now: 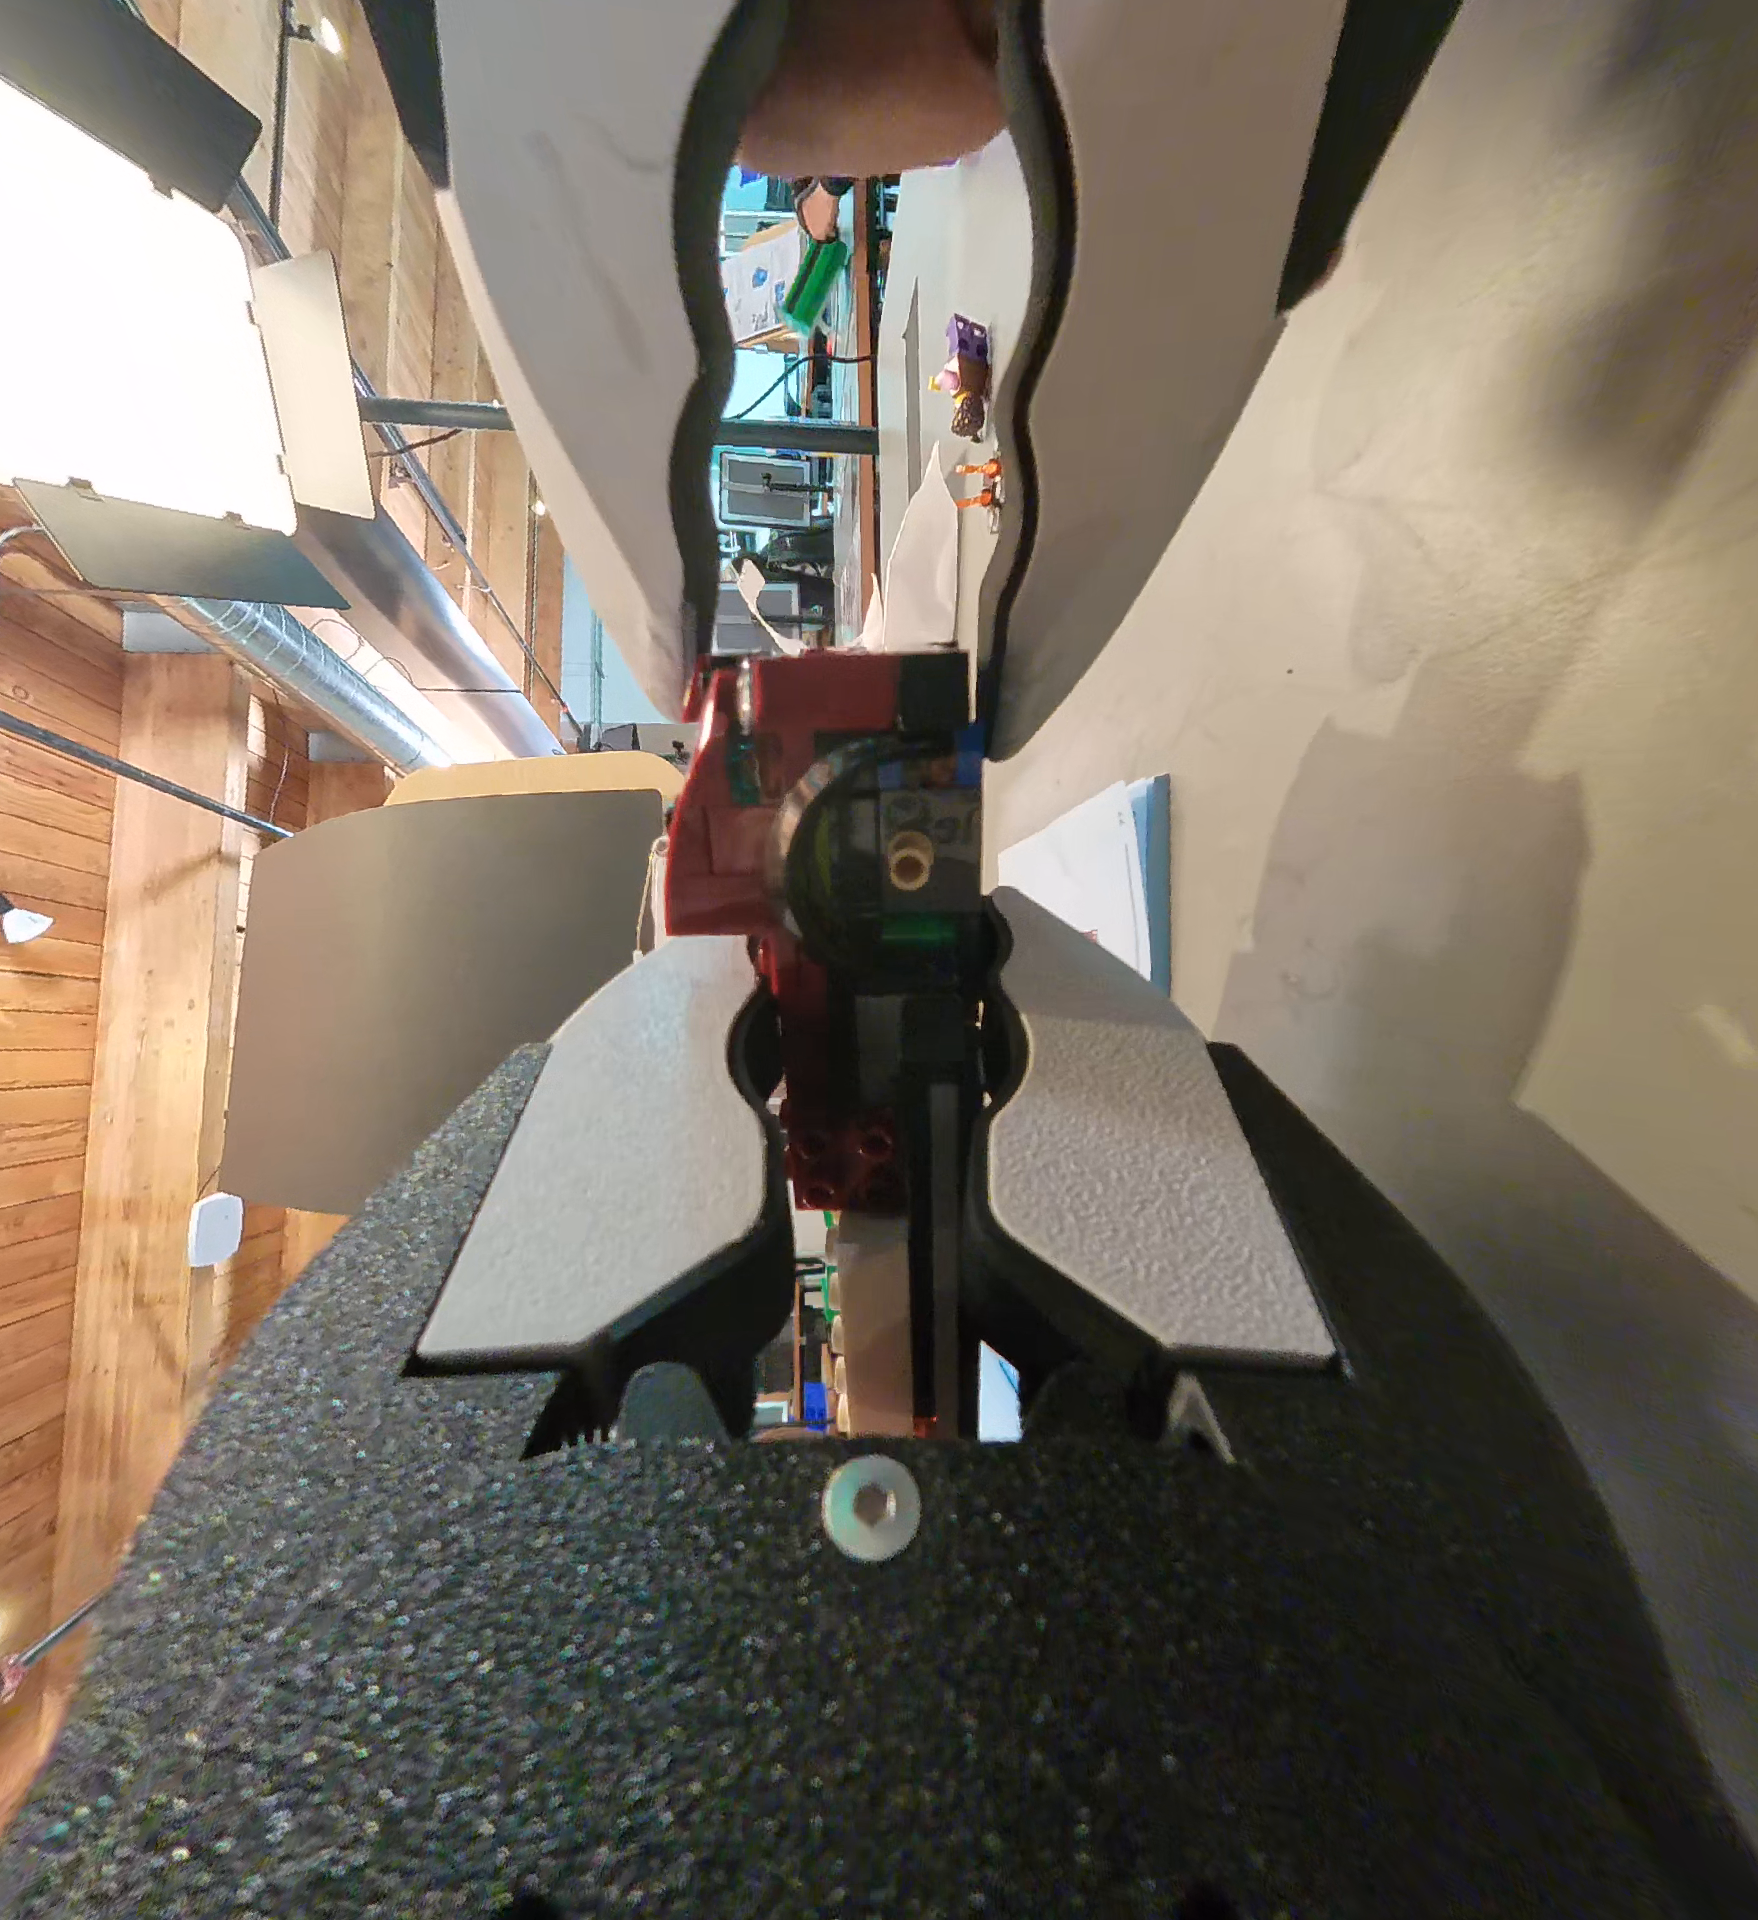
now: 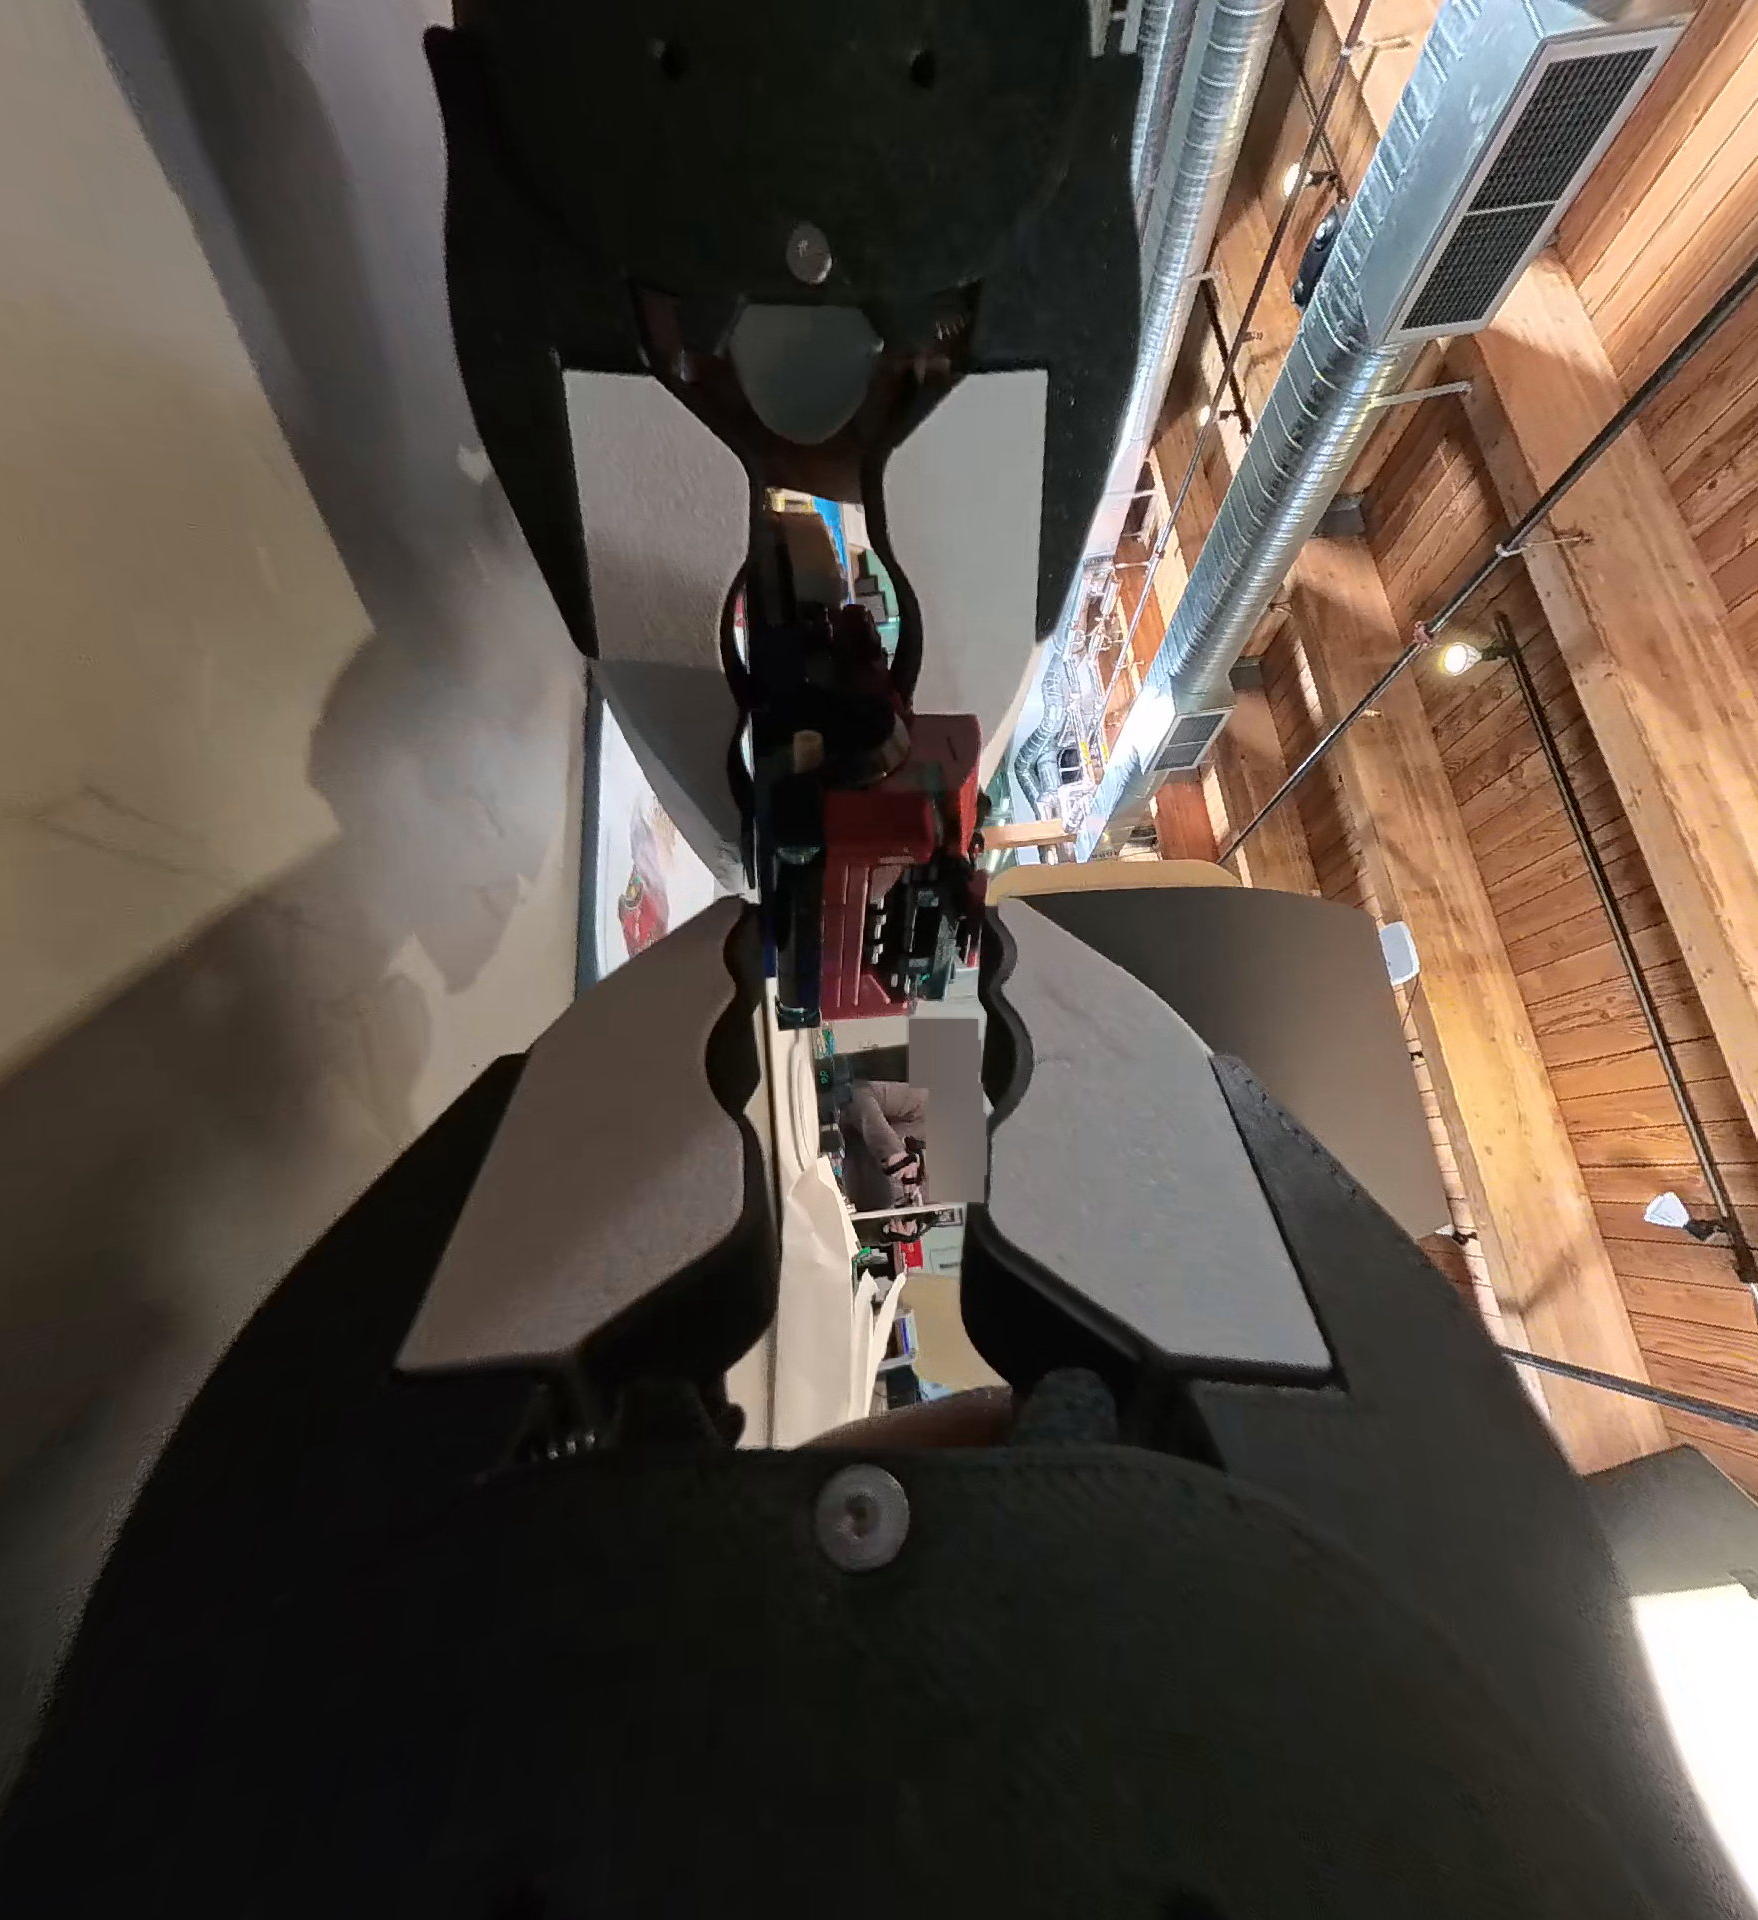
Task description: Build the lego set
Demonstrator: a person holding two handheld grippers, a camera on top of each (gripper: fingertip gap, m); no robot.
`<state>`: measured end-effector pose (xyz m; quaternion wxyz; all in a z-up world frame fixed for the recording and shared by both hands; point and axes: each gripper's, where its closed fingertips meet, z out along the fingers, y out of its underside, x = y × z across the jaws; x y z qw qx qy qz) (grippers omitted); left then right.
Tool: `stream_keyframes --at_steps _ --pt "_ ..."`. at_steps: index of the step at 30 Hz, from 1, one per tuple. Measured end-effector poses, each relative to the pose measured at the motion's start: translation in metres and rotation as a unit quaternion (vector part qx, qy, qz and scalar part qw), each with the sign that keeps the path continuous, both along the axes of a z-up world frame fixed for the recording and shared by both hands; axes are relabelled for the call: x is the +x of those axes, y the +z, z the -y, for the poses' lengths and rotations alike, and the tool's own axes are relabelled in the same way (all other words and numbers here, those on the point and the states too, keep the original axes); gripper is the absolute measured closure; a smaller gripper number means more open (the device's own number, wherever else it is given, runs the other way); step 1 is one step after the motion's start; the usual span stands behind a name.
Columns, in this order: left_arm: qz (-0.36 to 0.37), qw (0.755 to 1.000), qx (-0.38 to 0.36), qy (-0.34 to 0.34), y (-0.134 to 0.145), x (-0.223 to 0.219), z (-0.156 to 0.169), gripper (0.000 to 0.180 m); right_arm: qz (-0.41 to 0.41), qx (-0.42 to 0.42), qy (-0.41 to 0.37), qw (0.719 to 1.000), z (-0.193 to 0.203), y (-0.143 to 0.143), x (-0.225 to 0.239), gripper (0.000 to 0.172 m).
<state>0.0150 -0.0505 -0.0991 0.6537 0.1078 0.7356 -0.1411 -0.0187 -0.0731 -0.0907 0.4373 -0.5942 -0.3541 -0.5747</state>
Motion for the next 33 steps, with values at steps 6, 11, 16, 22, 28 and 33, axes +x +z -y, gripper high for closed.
stream_keyframes --at_steps 6,11,16,22,28,33 --pt "-0.004 1.0 -0.009 0.002 -0.001 0.0 0.001 0.146 -0.009 -0.004 -0.005 1.0 0.001 0.002 0.003 0.132" --pt "-0.007 1.0 -0.014 0.002 -0.002 0.0 0.002 0.146 -0.013 -0.01 -0.006 1.0 -0.001 0.001 0.005 0.133" --pt "-0.007 1.0 -0.013 0.001 -0.002 -0.001 0.002 0.146 -0.009 -0.016 -0.007 1.0 -0.007 0.0 0.003 0.133" --pt "-0.005 1.0 -0.011 0.001 -0.003 -0.002 0.003 0.146 0.013 -0.024 -0.011 1.0 -0.013 -0.001 0.002 0.133" --pt "-0.007 1.0 -0.013 0.002 -0.005 -0.001 0.003 0.146 0.008 -0.026 -0.011 1.0 -0.014 -0.003 0.003 0.133" --pt "-0.005 1.0 -0.013 0.003 -0.006 -0.001 0.004 0.146 0.004 -0.027 -0.012 1.0 -0.011 -0.003 0.004 0.133"
